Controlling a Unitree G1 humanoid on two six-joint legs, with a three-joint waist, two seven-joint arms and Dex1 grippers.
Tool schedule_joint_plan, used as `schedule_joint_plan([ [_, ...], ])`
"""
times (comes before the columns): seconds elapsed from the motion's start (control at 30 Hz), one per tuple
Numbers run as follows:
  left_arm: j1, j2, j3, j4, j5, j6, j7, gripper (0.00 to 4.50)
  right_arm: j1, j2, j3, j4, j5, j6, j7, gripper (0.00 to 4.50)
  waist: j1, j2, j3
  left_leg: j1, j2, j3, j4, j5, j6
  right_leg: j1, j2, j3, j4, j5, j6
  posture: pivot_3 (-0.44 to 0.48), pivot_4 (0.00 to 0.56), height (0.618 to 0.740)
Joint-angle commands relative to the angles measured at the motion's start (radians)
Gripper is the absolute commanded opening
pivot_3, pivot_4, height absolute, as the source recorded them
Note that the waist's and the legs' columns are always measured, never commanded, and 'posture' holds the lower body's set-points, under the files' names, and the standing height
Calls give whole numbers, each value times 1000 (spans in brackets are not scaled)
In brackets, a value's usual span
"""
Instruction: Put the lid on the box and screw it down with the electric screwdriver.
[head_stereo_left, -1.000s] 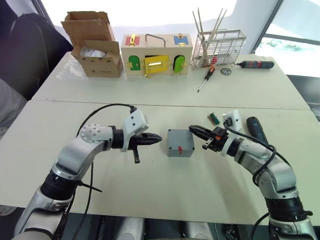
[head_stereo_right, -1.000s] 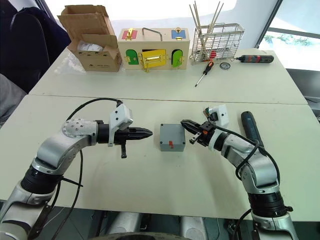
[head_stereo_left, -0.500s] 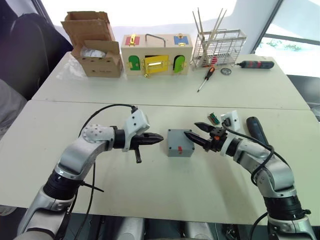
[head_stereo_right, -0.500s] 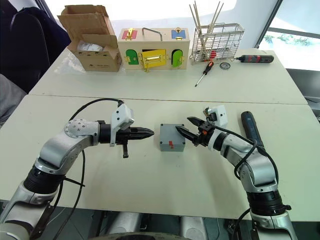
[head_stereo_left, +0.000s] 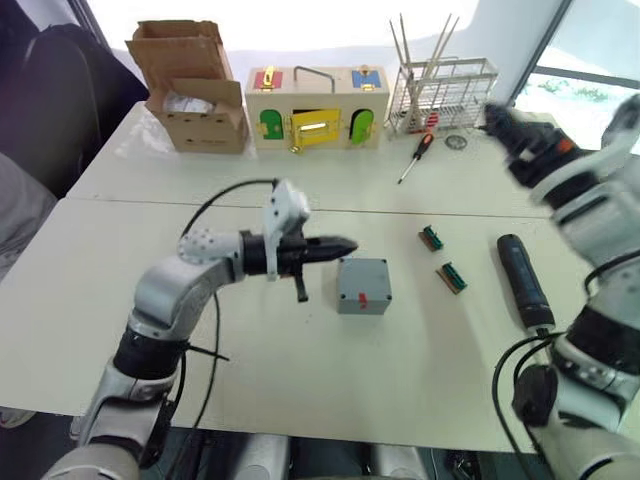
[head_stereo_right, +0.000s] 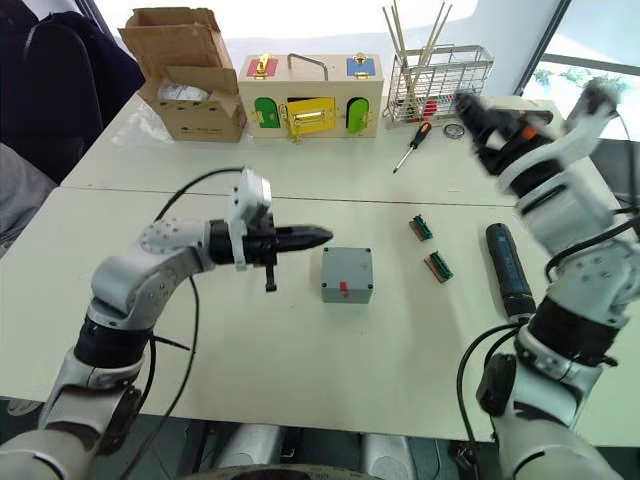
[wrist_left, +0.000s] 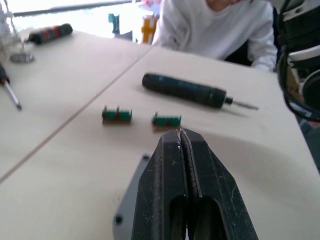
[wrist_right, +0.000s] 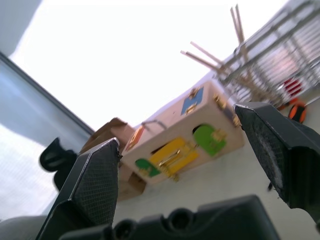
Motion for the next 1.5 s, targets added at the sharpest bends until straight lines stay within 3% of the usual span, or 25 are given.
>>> schedule_joint_plan([
  [0.03,7,3,-42,-46,2,-15,-14,0,16,-194,63,7,-25,134,74,4410,-4,1,1,0,0,1,0,0,0,0,0,0,0,0,0,0,150,730],
  [0.17,14,-4,-108,-65,27,-56,-32,0,83,-527,203,77,-11,329,335,4410,-7,2,1,0,1,6,2,-4,9,0,0,2,0,0,0,0,150,730],
  [0.3,25,-8,-156,-95,40,-82,-45,0,215,-801,356,151,-58,368,610,4410,-5,2,1,1,2,7,3,-5,10,2,0,2,-2,0,0,0,150,730],
  [0.43,46,-11,-212,-133,64,-101,-46,0,293,-928,478,231,-116,322,828,4410,-6,3,1,1,2,9,3,-6,12,2,0,3,-2,0,0,0,150,730],
  [0.73,95,-37,-241,-165,91,-106,11,0,35,-832,792,458,-334,379,970,4410,-20,4,1,1,3,10,3,-6,12,0,0,4,-2,0,0,0,150,730],
  [0.97,147,-69,-245,-204,85,-73,88,0,-173,-692,1009,664,-518,414,1043,4410,-17,4,2,1,2,10,3,-6,11,0,-1,4,-2,0,0,0,150,730],
  [1.23,168,-85,-243,-196,94,-67,137,0,-309,-598,1237,845,-718,314,1217,4410,-5,4,2,1,1,11,3,-4,7,-1,-1,4,-2,0,0,0,150,730],
  [1.47,184,-103,-252,-198,100,-68,178,0,-384,-505,1337,1011,-875,206,1348,4410,1,4,2,1,1,11,3,-3,6,-1,-2,4,-2,0,0,0,150,730],
  [1.5,187,-107,-256,-197,107,-70,187,0,-385,-493,1345,1030,-897,191,1359,4069,1,4,2,1,1,11,3,-3,5,-1,-1,4,-2,0,0,0,150,730],
])
